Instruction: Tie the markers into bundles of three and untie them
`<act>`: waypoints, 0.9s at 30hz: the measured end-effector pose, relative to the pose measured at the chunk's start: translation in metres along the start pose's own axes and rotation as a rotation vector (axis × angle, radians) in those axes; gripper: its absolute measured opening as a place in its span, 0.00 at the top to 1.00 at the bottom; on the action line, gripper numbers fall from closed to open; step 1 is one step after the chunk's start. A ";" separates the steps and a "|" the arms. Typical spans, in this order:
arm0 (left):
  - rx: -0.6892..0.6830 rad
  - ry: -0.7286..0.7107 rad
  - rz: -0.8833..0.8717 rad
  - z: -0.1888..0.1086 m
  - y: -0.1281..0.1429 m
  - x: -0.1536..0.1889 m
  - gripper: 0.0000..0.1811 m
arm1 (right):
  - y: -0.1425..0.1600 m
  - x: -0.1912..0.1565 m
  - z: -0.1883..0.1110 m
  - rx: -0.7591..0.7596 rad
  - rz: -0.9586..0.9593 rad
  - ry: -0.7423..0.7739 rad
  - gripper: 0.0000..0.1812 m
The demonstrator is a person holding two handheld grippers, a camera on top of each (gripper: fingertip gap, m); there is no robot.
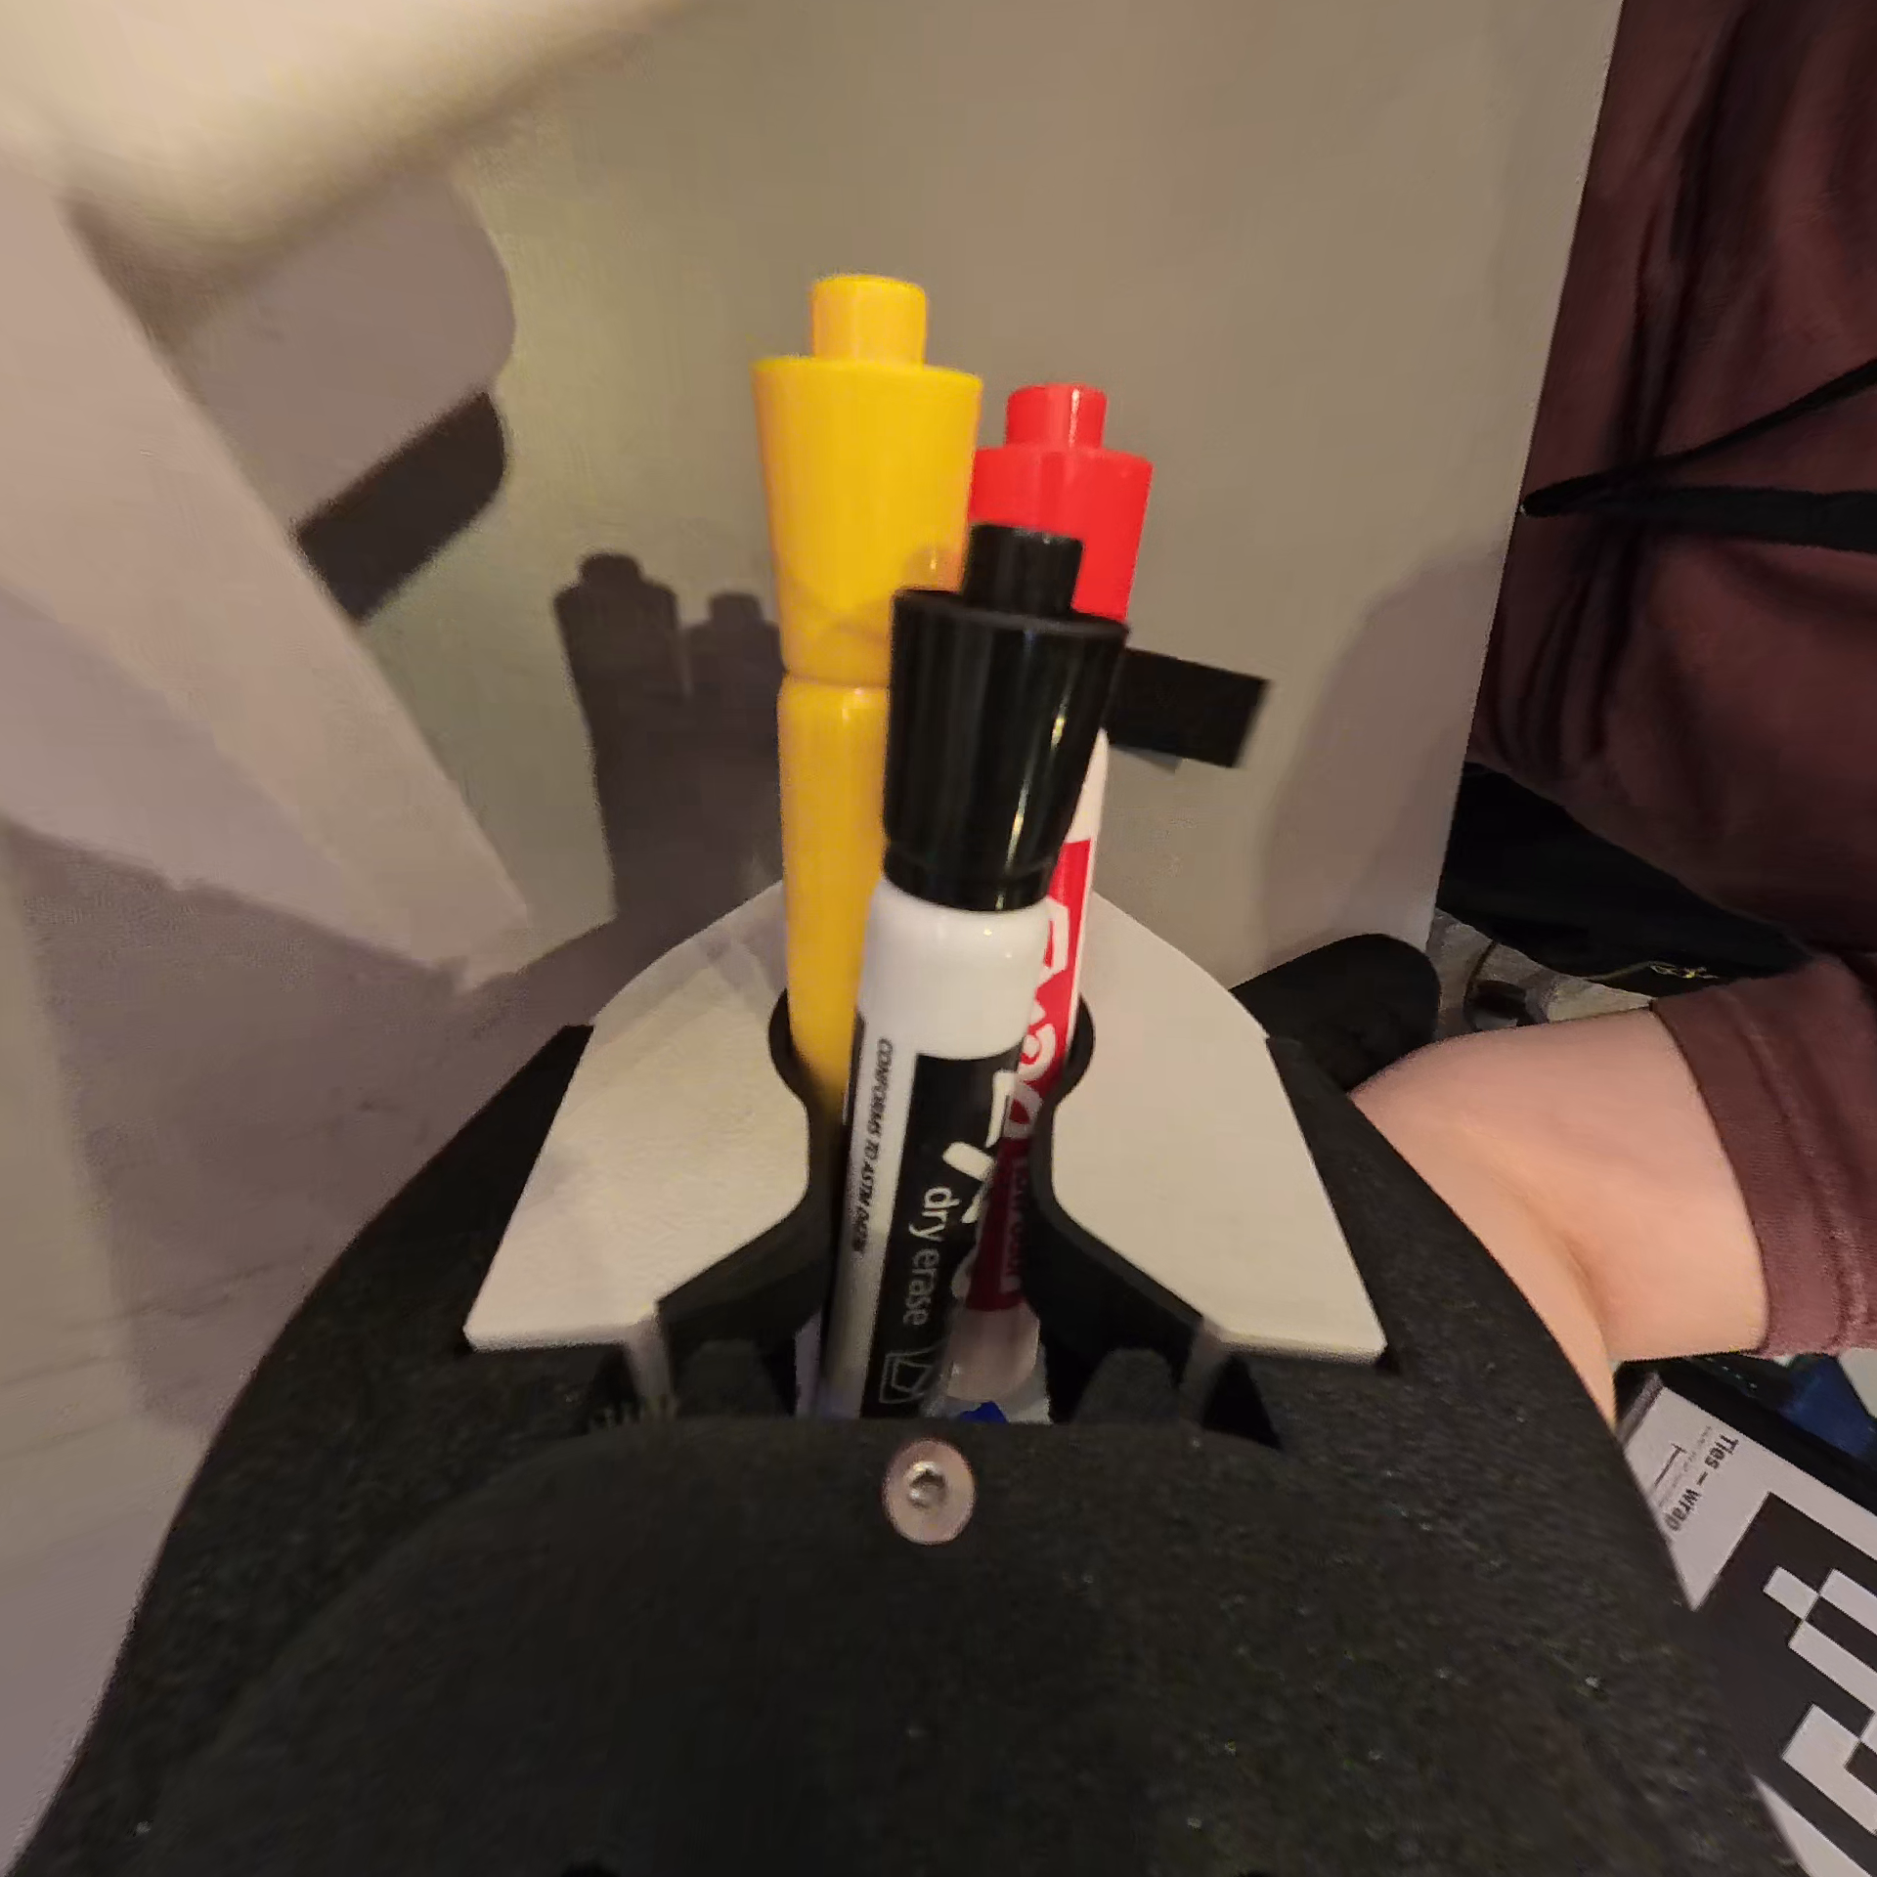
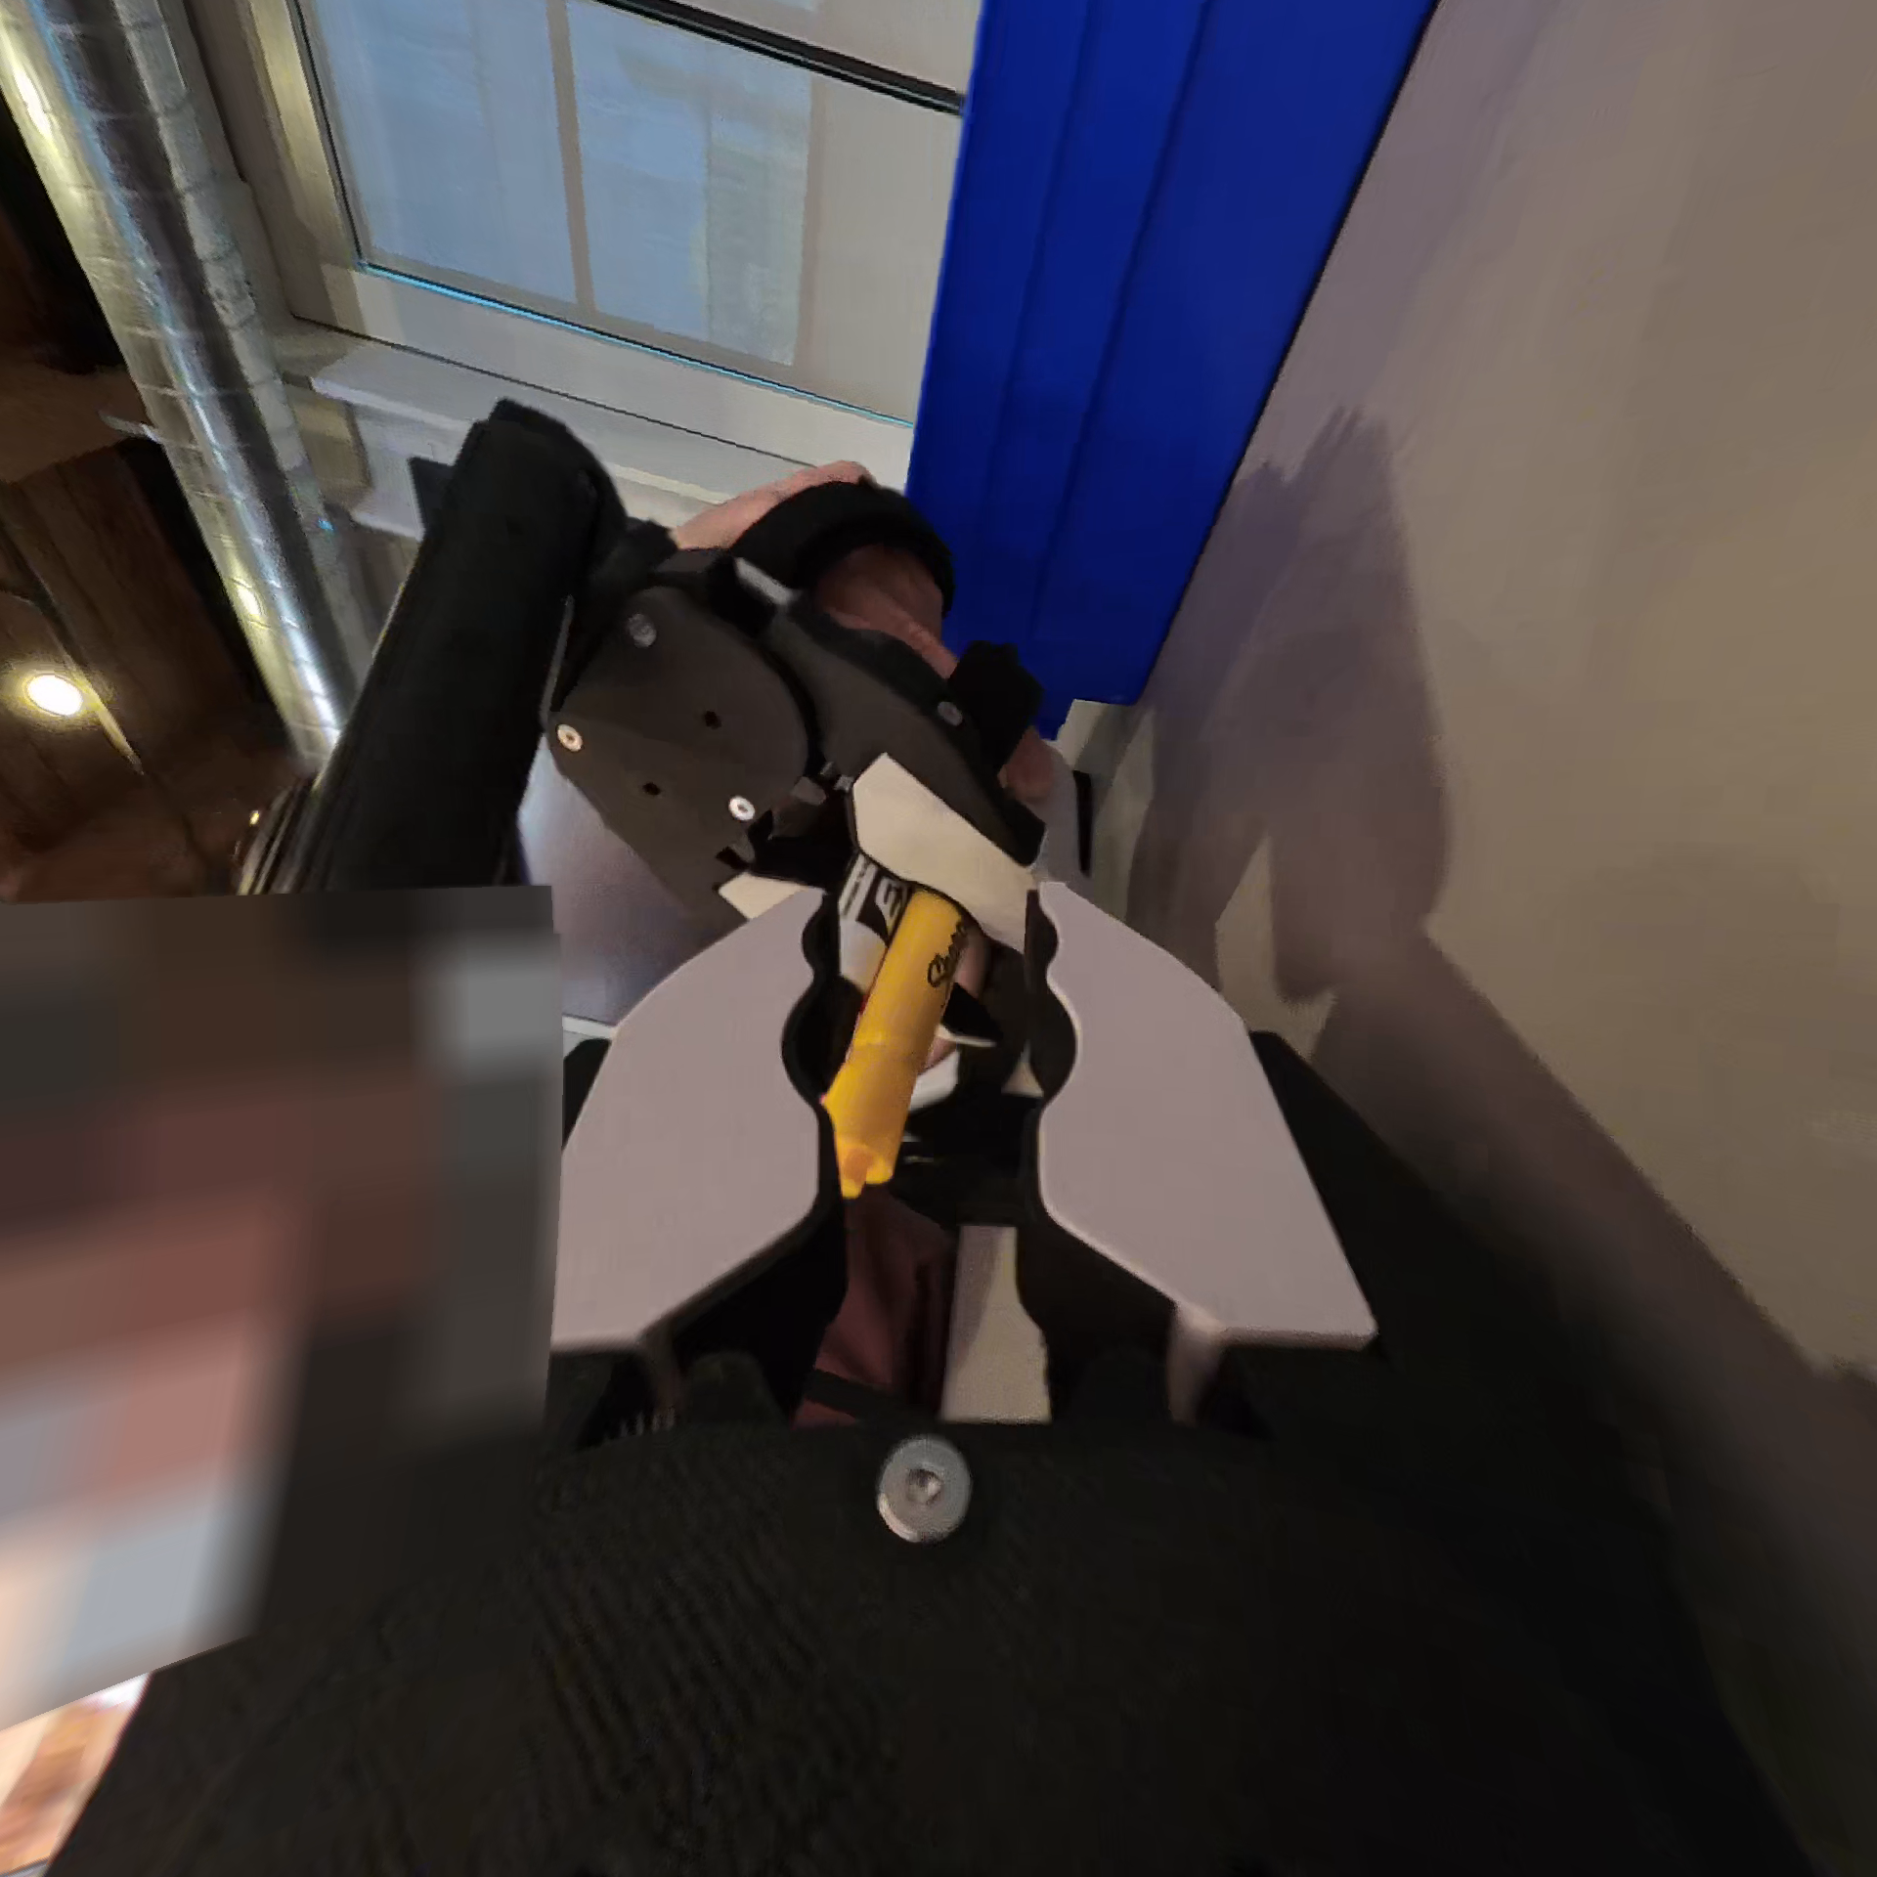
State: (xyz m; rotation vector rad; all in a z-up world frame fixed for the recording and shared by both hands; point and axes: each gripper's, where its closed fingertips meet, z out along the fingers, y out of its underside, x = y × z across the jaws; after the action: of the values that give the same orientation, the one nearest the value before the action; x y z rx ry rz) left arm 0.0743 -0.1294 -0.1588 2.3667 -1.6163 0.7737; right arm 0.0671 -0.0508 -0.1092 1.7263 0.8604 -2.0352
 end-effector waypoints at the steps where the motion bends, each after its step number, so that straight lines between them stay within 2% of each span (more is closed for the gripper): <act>1: 0.000 0.001 -0.004 0.000 0.001 -0.001 0.77 | 0.000 0.000 -0.005 0.006 -0.048 0.022 0.81; 4: 0.015 -0.005 0.002 -0.003 0.001 0.001 0.77 | 0.004 -0.007 -0.024 0.003 -0.274 0.099 0.83; 7: 0.021 -0.042 0.005 -0.008 0.002 0.000 0.77 | 0.009 -0.016 -0.049 0.035 -0.577 0.237 0.83; 9: 0.017 -0.062 -0.013 -0.011 0.005 -0.002 0.77 | 0.024 -0.036 -0.058 0.035 -0.812 0.247 0.84; 12: -0.018 -0.121 -0.070 -0.013 0.013 -0.011 0.77 | 0.058 -0.059 -0.049 0.026 -1.193 0.283 0.83; 14: -0.026 -0.136 -0.084 -0.014 0.016 -0.013 0.77 | 0.085 -0.057 -0.026 -0.046 -1.369 0.334 0.79; 17: -0.014 -0.150 -0.098 -0.017 0.018 -0.014 0.77 | 0.128 -0.031 0.017 -0.288 -1.482 0.433 0.76; 19: -0.012 -0.162 -0.111 -0.020 0.022 -0.016 0.77 | 0.145 -0.020 0.039 -0.362 -1.499 0.457 0.77; 22: -0.009 -0.172 -0.126 -0.021 0.024 -0.018 0.77 | 0.151 -0.016 0.053 -0.362 -1.410 0.421 0.77; 27: -0.014 -0.183 -0.141 -0.022 0.026 -0.021 0.77 | 0.142 -0.012 0.043 -0.333 -1.374 0.414 0.76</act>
State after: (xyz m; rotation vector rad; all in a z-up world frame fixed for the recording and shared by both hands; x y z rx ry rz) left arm 0.0379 -0.1139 -0.1546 2.5735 -1.4912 0.5314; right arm 0.1229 -0.1876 -0.1262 1.4400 2.8996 -1.8484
